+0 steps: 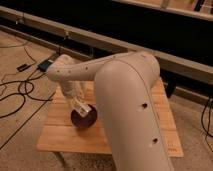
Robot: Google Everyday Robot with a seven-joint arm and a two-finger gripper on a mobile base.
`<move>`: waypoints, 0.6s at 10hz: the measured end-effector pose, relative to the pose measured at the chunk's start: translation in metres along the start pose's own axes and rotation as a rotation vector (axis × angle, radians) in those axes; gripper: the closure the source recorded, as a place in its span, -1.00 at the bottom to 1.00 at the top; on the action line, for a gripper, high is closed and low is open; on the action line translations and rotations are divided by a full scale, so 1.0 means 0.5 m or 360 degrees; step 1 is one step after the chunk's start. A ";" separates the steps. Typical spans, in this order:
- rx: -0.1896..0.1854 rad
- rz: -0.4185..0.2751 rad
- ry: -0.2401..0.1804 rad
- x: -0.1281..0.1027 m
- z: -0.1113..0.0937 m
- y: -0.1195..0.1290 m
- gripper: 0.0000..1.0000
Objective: Place the bottle in the ceramic bowl
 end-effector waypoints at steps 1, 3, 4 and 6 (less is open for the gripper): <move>-0.0004 0.0015 -0.0011 0.004 0.005 0.003 1.00; -0.0025 0.0041 -0.0016 0.018 0.014 0.014 1.00; -0.0040 0.0048 -0.0016 0.024 0.017 0.020 1.00; -0.0068 0.0058 -0.0020 0.032 0.024 0.031 1.00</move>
